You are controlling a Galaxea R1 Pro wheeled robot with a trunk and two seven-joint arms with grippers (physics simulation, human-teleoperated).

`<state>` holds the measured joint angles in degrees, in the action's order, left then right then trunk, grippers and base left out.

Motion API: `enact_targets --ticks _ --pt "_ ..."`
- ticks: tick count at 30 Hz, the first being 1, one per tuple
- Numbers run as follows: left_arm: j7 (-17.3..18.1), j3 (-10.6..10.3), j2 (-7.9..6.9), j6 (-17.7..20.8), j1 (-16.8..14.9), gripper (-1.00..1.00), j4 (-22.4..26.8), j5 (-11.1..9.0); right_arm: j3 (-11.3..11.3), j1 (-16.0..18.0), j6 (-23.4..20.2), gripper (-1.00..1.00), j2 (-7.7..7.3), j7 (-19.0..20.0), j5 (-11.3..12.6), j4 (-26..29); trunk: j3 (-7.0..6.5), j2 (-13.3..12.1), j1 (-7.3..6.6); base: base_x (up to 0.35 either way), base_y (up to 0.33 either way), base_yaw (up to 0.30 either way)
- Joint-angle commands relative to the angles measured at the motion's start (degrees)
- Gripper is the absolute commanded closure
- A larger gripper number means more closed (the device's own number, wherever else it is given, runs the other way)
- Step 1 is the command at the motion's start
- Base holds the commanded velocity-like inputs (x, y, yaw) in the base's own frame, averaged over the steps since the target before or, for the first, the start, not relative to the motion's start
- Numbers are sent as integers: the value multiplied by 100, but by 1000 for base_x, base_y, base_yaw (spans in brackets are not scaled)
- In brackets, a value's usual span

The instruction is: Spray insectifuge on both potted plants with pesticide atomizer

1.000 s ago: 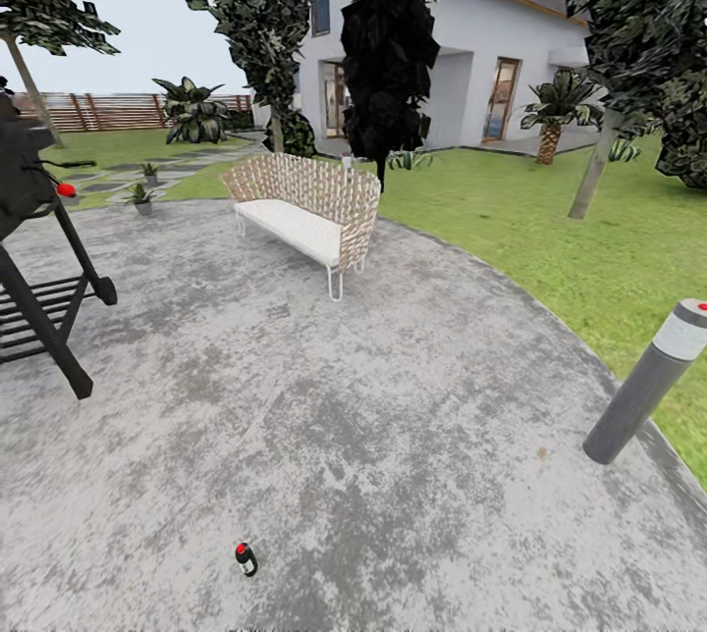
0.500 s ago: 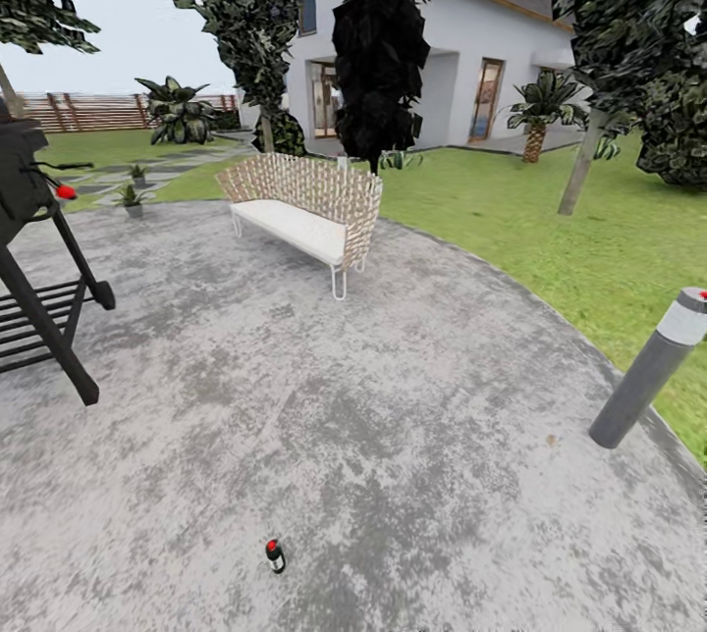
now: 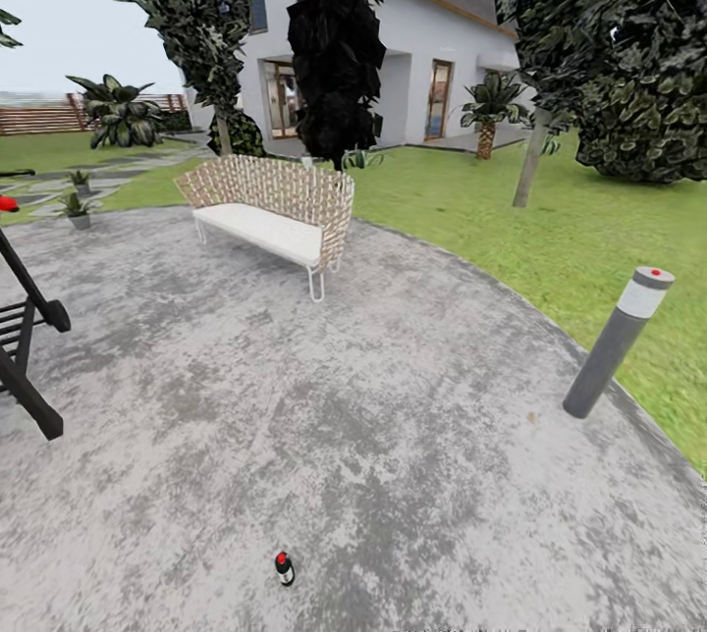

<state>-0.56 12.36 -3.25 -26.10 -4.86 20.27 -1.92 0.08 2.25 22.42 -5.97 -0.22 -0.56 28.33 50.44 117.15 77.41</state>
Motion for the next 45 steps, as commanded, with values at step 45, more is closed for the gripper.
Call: enact_targets --ticks 45 --pt "-6 -6 3 -9 -6 -100 -6 -22 -21 3 17 -100 17 8 11 14 5 2 -1 0 311 -253"
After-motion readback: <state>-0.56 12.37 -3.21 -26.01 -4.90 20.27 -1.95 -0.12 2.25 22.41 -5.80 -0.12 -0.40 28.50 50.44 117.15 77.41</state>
